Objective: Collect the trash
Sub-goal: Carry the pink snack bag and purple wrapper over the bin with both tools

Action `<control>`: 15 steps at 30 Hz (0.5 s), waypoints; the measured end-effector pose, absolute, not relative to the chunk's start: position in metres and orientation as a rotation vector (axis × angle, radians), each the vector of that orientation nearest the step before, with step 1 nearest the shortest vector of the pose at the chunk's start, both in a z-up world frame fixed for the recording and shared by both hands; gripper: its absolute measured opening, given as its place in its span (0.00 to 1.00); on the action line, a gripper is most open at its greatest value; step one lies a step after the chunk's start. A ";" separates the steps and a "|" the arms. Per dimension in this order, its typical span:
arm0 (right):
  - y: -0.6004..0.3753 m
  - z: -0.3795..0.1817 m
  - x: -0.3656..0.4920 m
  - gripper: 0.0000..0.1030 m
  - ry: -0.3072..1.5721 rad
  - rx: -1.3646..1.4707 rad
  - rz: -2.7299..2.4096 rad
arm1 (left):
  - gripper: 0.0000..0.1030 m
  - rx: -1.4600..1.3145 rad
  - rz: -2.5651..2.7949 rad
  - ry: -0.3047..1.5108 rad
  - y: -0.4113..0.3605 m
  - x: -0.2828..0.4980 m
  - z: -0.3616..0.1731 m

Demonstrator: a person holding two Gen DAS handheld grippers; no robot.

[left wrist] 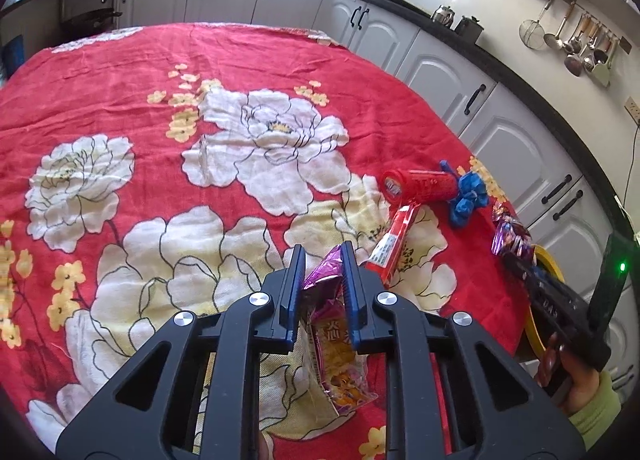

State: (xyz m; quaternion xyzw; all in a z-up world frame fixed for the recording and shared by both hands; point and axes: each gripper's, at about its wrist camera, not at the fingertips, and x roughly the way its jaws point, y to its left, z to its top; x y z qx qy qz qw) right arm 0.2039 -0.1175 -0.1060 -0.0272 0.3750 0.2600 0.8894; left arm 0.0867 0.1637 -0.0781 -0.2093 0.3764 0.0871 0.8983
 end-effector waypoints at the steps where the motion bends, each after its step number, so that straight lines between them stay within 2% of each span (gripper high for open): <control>1: -0.118 -0.106 0.201 0.21 0.781 -0.056 0.545 | 0.12 -0.429 0.178 0.771 0.163 0.086 -0.076; 15: -0.130 -0.092 0.171 0.21 0.753 -0.042 0.581 | 0.12 -0.343 0.110 0.712 0.127 0.082 -0.050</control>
